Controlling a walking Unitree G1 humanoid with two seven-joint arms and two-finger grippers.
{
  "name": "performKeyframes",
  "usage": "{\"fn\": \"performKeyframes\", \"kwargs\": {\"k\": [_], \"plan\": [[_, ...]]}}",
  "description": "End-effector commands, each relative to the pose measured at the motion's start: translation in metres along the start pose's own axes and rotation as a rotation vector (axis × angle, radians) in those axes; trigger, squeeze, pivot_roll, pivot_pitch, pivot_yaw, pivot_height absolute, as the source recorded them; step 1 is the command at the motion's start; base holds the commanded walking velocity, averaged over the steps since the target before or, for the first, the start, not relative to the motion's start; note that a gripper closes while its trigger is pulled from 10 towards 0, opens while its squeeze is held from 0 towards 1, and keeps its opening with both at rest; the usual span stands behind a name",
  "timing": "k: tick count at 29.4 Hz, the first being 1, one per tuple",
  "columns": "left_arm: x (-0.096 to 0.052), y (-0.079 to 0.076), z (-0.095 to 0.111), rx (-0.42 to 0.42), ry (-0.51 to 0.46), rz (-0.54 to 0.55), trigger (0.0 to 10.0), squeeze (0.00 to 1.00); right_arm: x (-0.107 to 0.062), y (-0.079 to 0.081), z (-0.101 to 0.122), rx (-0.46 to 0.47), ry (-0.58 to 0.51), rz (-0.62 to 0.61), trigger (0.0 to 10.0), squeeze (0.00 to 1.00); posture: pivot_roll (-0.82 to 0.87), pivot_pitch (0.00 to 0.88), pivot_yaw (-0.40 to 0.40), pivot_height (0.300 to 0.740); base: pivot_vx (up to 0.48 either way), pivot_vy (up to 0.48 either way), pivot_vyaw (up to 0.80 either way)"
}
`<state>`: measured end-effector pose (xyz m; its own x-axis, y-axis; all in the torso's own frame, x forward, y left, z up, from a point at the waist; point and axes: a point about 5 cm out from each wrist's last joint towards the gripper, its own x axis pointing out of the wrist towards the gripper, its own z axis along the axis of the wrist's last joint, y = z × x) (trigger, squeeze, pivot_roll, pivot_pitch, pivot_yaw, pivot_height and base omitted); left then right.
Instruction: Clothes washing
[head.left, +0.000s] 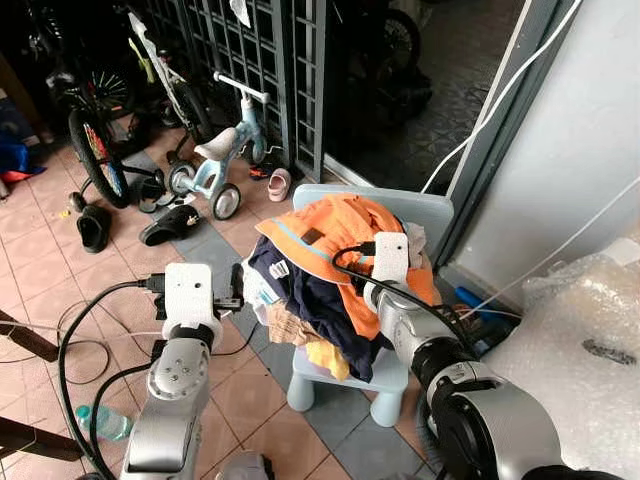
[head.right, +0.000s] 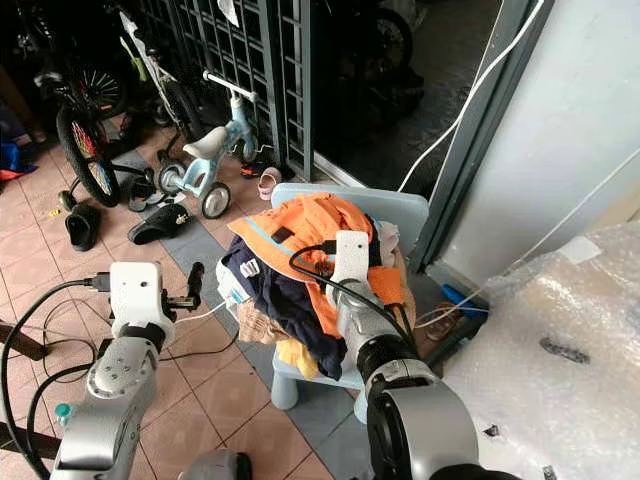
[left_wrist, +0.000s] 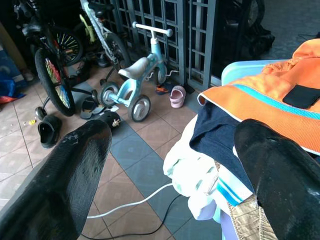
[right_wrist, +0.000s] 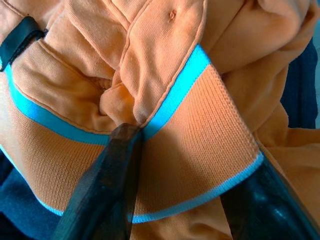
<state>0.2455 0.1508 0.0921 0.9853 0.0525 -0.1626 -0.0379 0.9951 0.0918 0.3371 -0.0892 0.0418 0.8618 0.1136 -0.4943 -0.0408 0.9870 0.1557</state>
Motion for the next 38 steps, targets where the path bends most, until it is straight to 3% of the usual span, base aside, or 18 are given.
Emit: {"fn": "performKeyframes", "kwargs": {"k": [1, 22, 24, 27, 30, 32, 33, 34, 37, 38], "plan": [[0.002, -0.002, 0.004, 0.005, -0.01, 0.002, 10.0, 0.0, 0.001, 0.001, -0.002, 0.021, 0.013, -0.001, 0.0, 0.0, 0.05, 0.025, -0.015, 0.74, 0.0, 0.0, 0.0], [0.007, -0.007, 0.003, -0.01, -0.008, -0.009, 10.0, 0.0, 0.001, 0.009, 0.0, 0.091, -0.003, 0.093, 0.0, 0.0, 0.04, 0.008, -0.022, 0.74, 0.0, 0.0, 0.0], [0.007, -0.008, 0.004, -0.009, -0.012, -0.011, 10.0, 0.0, 0.001, 0.015, 0.009, 0.108, -0.049, 0.141, 0.0, 0.0, 0.04, 0.007, -0.021, 0.74, 0.0, 0.0, 0.0], [0.007, -0.009, 0.006, 0.035, -0.027, -0.004, 10.0, 0.0, -0.001, 0.018, 0.021, 0.052, -0.125, 0.186, 0.0, 0.0, 0.04, 0.0, -0.02, 0.74, 0.0, 0.0, 0.0], [0.007, -0.015, 0.008, 0.045, -0.053, -0.046, 10.0, 0.0, -0.006, 0.006, 0.027, -0.063, -0.224, 0.163, 0.0, 0.0, 0.02, 0.0, -0.023, 0.74, 0.0, 0.0, 0.0], [0.008, -0.018, 0.007, 0.018, -0.044, -0.059, 10.0, 0.0, -0.015, -0.005, 0.039, -0.101, -0.36, 0.15, 0.0, 0.0, 0.0, 0.0, -0.022, 0.74, 0.0, 0.0, 0.0], [0.008, -0.018, 0.007, 0.018, -0.044, -0.059, 10.0, 0.0, -0.015, -0.005, 0.039, -0.101, -0.36, 0.15, 0.0, 0.0, 0.0, 0.0, -0.022, 0.74, 0.0, 0.0, 0.0], [0.008, -0.02, 0.008, 0.029, -0.053, -0.08, 10.0, 0.0, -0.024, -0.01, 0.047, -0.149, -0.443, 0.15, 0.0, 0.0, -0.01, 0.0, -0.012, 0.74, 0.0, 0.0, 0.0], [0.007, -0.027, 0.01, 0.064, -0.076, -0.131, 10.0, 0.0, -0.04, -0.017, 0.057, -0.2, -0.549, 0.139, 0.0, 0.0, -0.03, 0.0, -0.006, 0.74, 0.0, 0.0, 0.0], [0.009, -0.032, 0.011, 0.076, -0.087, -0.162, 10.0, 0.0, -0.056, -0.021, 0.069, -0.2, -0.637, 0.123, 0.0, 0.0, -0.05, 0.0, 0.012, 0.74, 0.0, 0.0, 0.0]]}}
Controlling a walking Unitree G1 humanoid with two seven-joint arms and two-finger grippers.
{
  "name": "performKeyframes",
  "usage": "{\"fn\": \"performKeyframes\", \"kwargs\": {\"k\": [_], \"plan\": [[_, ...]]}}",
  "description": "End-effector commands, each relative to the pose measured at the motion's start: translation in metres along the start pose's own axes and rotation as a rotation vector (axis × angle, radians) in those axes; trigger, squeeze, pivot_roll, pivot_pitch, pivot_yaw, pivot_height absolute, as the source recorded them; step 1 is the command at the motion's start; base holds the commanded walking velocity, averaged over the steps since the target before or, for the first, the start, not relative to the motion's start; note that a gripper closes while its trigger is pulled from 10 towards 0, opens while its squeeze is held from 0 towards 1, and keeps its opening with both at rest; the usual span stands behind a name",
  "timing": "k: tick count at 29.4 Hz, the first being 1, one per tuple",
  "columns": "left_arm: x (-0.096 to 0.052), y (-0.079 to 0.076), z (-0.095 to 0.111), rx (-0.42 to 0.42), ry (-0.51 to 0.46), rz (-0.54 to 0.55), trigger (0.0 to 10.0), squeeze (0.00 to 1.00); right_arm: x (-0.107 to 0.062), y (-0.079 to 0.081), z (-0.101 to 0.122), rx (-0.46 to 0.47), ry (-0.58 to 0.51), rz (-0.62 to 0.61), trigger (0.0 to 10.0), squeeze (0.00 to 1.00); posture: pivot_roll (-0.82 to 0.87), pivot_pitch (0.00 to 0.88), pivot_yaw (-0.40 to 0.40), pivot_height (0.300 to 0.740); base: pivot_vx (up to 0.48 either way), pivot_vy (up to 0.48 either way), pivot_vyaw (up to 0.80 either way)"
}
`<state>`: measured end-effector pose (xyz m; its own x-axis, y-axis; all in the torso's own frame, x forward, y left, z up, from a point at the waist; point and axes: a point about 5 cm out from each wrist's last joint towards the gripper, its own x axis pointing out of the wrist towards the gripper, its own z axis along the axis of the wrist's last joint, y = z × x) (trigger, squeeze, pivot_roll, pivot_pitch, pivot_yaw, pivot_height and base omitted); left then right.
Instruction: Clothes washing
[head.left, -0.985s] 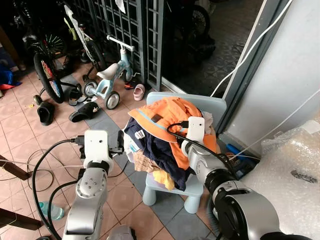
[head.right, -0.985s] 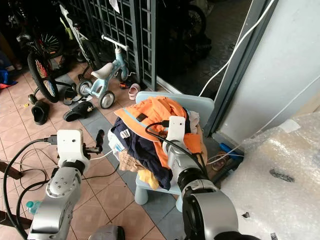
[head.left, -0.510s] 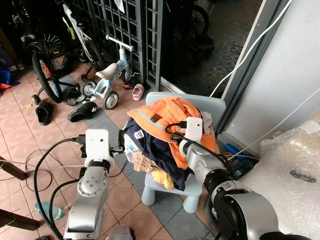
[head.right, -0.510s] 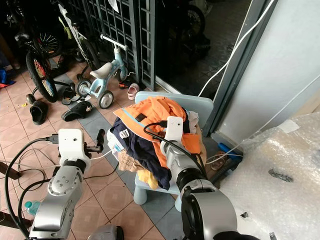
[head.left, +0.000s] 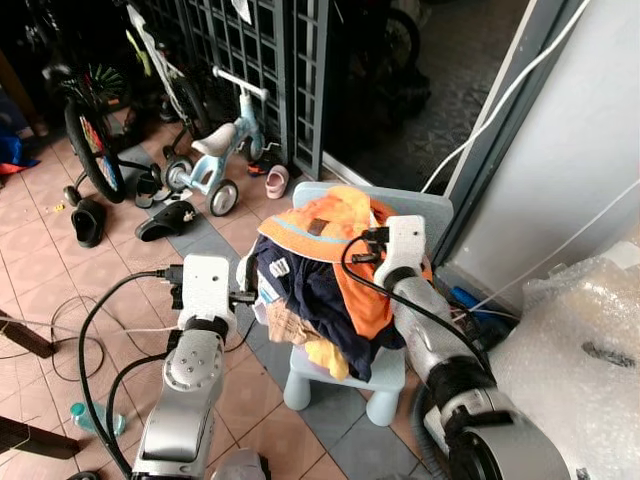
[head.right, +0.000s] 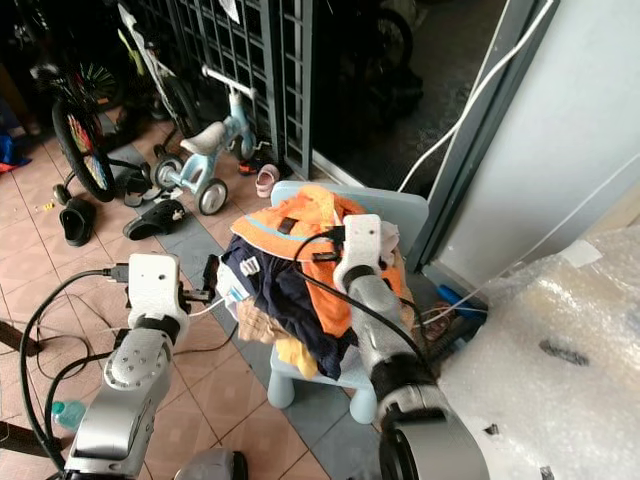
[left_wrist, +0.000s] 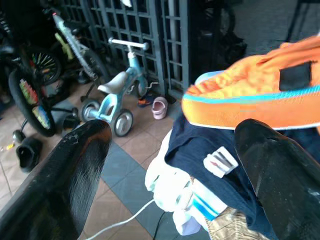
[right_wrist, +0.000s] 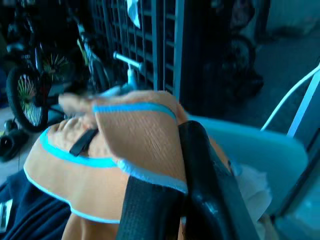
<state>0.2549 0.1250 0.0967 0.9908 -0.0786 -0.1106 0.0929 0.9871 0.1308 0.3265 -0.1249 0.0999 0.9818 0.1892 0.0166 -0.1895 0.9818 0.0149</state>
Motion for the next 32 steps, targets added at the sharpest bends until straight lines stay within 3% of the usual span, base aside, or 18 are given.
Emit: {"fn": "performKeyframes", "kwargs": {"k": [1, 2, 6, 13, 15, 17, 18, 20, 21, 22, 23, 24, 26, 27, 31, 32], "plan": [[0.003, -0.006, 0.003, 0.019, -0.02, -0.038, 10.0, 0.0, -0.001, 0.001, 0.025, -0.027, -0.111, 0.01, 0.0, 0.0, -0.05, 0.0, 0.012, 0.74, 0.0, 0.0, 0.0], [0.005, -0.007, 0.004, 0.018, -0.028, -0.042, 10.0, 0.0, -0.009, 0.0, 0.038, -0.051, -0.173, 0.008, 0.0, 0.0, -0.06, 0.0, 0.019, 0.74, 0.0, 0.0, 0.0], [0.009, -0.007, 0.005, 0.017, -0.035, -0.043, 10.0, 0.0, -0.024, -0.002, 0.052, -0.057, -0.231, -0.009, 0.0, 0.0, -0.07, 0.0, 0.028, 0.74, 0.0, 0.0, 0.0], [0.009, -0.005, 0.004, 0.016, -0.033, -0.04, 10.0, 0.0, -0.04, -0.002, 0.049, -0.057, -0.204, 0.011, 0.0, 0.0, -0.07, 0.0, 0.033, 0.74, 0.0, 0.0, 0.0], [0.01, -0.003, 0.004, 0.027, -0.037, -0.033, 10.0, 0.0, -0.044, 0.002, 0.041, -0.029, -0.153, 0.067, 0.0, 0.0, -0.06, 0.0, 0.029, 0.74, 0.0, 0.0, 0.0], [0.009, -0.002, 0.004, 0.033, -0.039, -0.022, 10.0, 0.0, -0.05, 0.014, 0.023, -0.052, -0.023, 0.216, 0.0, 0.0, -0.05, 0.0, 0.027, 0.74, 0.0, 0.0, 0.0], [0.009, -0.002, 0.004, 0.032, -0.039, -0.021, 10.0, 0.0, -0.051, 0.016, 0.02, -0.057, -0.003, 0.234, 0.0, 0.0, -0.05, 0.0, 0.027, 0.74, 0.0, 0.0, 0.0], [0.008, -0.002, 0.003, 0.032, -0.038, -0.02, 10.0, 0.0, -0.063, 0.02, -0.013, -0.196, 0.187, 0.35, 0.0, 0.0, -0.05, 0.0, 0.024, 0.74, 0.0, 0.0, 0.0], [0.008, -0.002, 0.003, 0.032, -0.038, -0.02, 10.0, 0.0, -0.063, 0.02, -0.013, -0.196, 0.187, 0.35, 0.0, 0.0, -0.05, 0.0, 0.024, 0.74, 0.0, 0.0, 0.0], [0.007, -0.002, 0.003, 0.032, -0.038, -0.02, 10.0, 0.0, -0.068, 0.021, -0.02, -0.211, 0.229, 0.379, 0.4, 0.0, -0.05, 0.0, 0.024, 0.74, 0.0, 0.0, 0.0], [0.007, -0.002, 0.003, 0.032, -0.037, -0.021, 10.0, 0.0, -0.068, 0.018, -0.027, -0.229, 0.264, 0.354, 1.4, 0.0, -0.04, 0.0, 0.025, 0.74, 0.0, 0.0, 0.0], [0.007, -0.002, 0.003, 0.032, -0.037, -0.021, 10.0, 0.0, -0.068, 0.017, -0.028, -0.233, 0.27, 0.344, 1.4, 0.0, -0.04, 0.0, 0.025, 0.74, 0.0, 0.0, 0.0], [0.006, -0.002, 0.003, 0.033, -0.036, -0.022, 10.0, 0.0, -0.067, 0.018, -0.029, -0.205, 0.275, 0.347, 6.1, 0.0, -0.04, 0.0, 0.026, 0.74, 0.0, 0.0, 0.0], [0.005, -0.002, 0.003, 0.034, -0.035, -0.023, 10.0, 0.0, -0.067, 0.019, -0.03, -0.189, 0.292, 0.366, 10.0, 1.0, -0.04, 0.0, 0.029, 0.74, 0.0, 0.0, 0.0], [0.004, -0.002, 0.003, 0.036, -0.033, -0.026, 10.0, 0.0, -0.067, 0.025, -0.031, -0.21, 0.305, 0.439, 10.0, 1.0, -0.04, 0.0, 0.031, 0.74, 0.0, 0.0, 0.0], [0.003, -0.002, 0.002, 0.04, -0.032, -0.028, 10.0, 0.0, -0.071, 0.032, -0.028, -0.236, 0.304, 0.569, 10.0, 1.0, -0.03, 0.0, 0.032, 0.74, 0.0, 0.0, 0.0]]}}
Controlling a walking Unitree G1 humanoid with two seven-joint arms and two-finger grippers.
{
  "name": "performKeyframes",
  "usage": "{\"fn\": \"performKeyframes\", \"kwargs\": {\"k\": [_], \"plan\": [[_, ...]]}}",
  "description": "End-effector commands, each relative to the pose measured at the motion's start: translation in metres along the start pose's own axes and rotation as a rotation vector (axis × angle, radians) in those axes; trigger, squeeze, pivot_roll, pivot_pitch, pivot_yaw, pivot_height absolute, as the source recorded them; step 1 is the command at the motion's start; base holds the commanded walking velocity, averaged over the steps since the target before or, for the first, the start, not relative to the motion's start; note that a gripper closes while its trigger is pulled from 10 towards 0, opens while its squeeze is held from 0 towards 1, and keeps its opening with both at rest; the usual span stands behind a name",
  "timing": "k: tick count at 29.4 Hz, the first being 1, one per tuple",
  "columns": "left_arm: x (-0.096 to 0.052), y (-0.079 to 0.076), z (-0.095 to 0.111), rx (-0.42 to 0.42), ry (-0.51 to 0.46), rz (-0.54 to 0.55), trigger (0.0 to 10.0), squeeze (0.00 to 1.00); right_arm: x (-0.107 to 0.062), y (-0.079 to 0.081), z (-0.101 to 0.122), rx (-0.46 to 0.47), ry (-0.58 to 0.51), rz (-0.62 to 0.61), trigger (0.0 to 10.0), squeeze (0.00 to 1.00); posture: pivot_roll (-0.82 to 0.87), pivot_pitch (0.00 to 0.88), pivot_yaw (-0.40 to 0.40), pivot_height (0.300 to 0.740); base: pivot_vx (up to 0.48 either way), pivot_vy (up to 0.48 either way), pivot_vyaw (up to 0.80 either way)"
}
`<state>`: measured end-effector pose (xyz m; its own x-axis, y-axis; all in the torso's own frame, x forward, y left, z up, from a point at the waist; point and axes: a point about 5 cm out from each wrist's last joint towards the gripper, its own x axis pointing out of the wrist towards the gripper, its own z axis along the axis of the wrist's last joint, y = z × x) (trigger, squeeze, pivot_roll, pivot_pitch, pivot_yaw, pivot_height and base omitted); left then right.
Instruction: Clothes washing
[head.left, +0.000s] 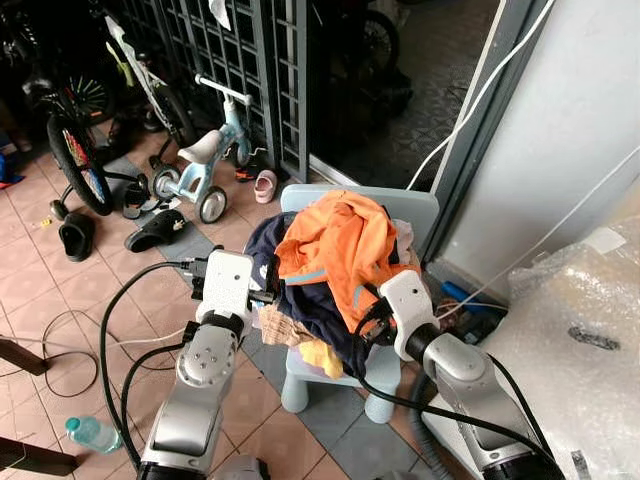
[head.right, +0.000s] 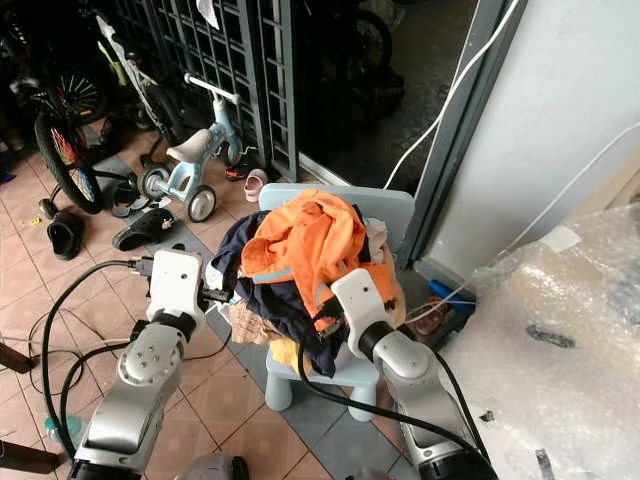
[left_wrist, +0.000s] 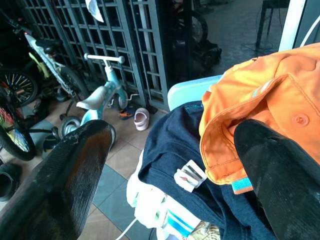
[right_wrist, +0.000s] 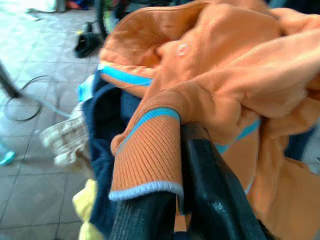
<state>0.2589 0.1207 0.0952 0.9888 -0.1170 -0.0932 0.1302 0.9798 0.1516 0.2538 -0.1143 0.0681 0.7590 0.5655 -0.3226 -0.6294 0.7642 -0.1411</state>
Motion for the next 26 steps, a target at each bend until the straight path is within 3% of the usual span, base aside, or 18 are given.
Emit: {"fn": "performKeyframes", "kwargs": {"k": [1, 7, 13, 17, 22, 26], "plan": [[-0.002, 0.003, 0.002, 0.017, -0.008, 0.006, 10.0, 0.0, 0.0, 0.011, 0.006, -0.041, -0.012, 0.14, 10.0, 1.0, -0.03, 0.0, 0.032, 0.74, 0.0, 0.0, 0.0], [-0.002, 0.005, 0.0, 0.025, -0.001, 0.003, 10.0, 0.0, -0.015, 0.022, 0.017, -0.262, -0.025, 0.41, 10.0, 1.0, -0.04, 0.008, 0.035, 0.74, 0.0, 0.0, 0.0], [-0.002, 0.003, 0.001, 0.025, 0.001, 0.0, 10.0, 0.0, -0.015, 0.014, 0.034, -0.26, -0.078, 0.449, 10.0, 1.0, -0.04, 0.011, 0.04, 0.74, 0.0, 0.0, 0.0], [-0.002, 0.004, 0.001, 0.025, 0.003, 0.0, 10.0, 0.0, -0.008, 0.004, 0.043, -0.245, -0.121, 0.38, 10.0, 1.0, -0.03, 0.009, 0.045, 0.74, 0.0, 0.0, 0.0], [-0.001, 0.005, 0.002, 0.03, 0.004, 0.001, 10.0, 0.0, 0.017, -0.02, 0.069, -0.192, -0.245, 0.075, 10.0, 1.0, -0.03, 0.008, 0.047, 0.74, 0.0, 0.0, 0.0], [-0.002, 0.004, 0.003, 0.029, 0.0, 0.0, 10.0, 0.0, 0.031, -0.03, 0.069, -0.157, -0.216, -0.068, 10.0, 1.0, -0.02, 0.014, 0.045, 0.74, 0.0, 0.0, 0.0]]}}
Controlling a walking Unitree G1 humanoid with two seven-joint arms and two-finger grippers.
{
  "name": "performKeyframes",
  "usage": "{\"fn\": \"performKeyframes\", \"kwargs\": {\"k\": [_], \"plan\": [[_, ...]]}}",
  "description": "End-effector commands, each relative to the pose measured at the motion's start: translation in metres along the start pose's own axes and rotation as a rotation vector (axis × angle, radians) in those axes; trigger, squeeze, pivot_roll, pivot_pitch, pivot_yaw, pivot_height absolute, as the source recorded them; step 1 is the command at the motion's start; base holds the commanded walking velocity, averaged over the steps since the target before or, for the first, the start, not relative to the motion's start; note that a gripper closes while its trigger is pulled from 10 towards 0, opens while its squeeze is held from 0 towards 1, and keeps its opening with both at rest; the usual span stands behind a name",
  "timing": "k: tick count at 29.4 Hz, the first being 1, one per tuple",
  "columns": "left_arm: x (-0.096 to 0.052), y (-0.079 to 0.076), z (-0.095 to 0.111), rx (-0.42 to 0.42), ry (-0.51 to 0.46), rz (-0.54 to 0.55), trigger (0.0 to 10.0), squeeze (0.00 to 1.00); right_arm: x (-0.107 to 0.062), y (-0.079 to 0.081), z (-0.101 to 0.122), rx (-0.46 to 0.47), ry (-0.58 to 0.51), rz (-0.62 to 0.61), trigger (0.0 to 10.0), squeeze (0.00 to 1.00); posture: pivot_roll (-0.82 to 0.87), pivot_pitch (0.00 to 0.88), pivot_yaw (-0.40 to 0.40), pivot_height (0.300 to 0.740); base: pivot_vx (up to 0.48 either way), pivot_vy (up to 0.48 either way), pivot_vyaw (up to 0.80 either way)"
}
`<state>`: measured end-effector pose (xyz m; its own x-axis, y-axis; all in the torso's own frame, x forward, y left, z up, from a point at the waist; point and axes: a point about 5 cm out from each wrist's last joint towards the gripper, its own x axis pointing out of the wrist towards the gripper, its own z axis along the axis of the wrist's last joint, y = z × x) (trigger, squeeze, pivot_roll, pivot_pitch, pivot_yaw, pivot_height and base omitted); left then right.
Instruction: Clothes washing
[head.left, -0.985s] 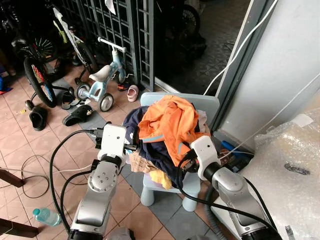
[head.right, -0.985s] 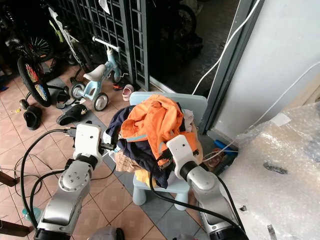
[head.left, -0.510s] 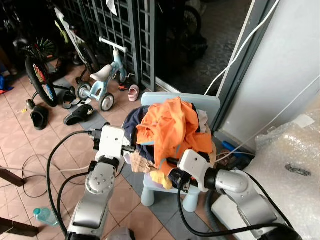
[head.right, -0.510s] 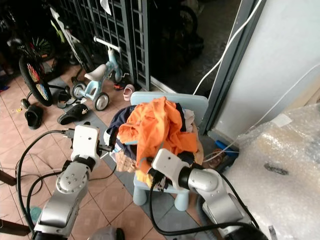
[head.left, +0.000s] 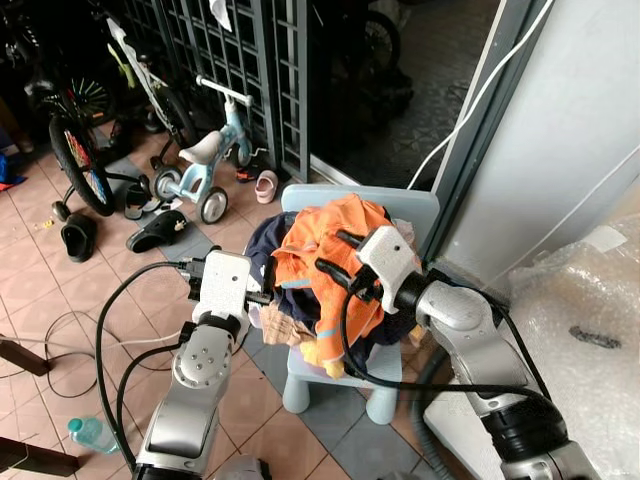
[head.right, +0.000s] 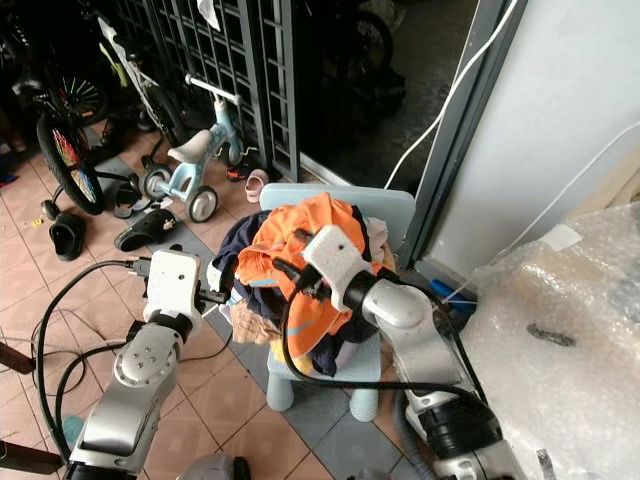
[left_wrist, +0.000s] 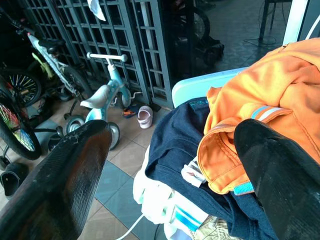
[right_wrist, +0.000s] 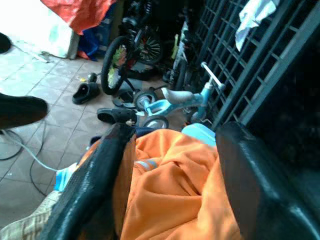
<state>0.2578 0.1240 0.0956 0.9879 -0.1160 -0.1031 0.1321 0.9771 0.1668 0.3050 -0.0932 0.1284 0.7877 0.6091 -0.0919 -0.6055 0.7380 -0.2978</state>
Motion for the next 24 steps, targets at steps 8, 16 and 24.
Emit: {"fn": "performKeyframes", "kwargs": {"k": [8, 16, 24], "plan": [[-0.015, 0.005, 0.0, 0.022, 0.028, 0.028, 10.0, 0.0, 0.036, -0.015, -0.03, 0.059, 0.228, -0.303, 10.0, 1.0, 0.03, 0.066, 0.03, 0.74, 0.0, 0.0, 0.0], [-0.028, 0.004, 0.001, 0.002, 0.051, 0.038, 10.0, 0.0, 0.04, 0.001, -0.053, 0.188, 0.33, -0.292, 0.0, 1.0, 0.05, 0.112, 0.007, 0.74, 0.0, 0.0, 0.0], [-0.043, 0.005, 0.0, -0.017, 0.089, 0.065, 10.0, 0.0, 0.038, 0.017, -0.07, 0.306, 0.383, -0.275, 0.0, 0.0, 0.08, 0.157, -0.014, 0.74, 0.0, 0.0, 0.0]]}}
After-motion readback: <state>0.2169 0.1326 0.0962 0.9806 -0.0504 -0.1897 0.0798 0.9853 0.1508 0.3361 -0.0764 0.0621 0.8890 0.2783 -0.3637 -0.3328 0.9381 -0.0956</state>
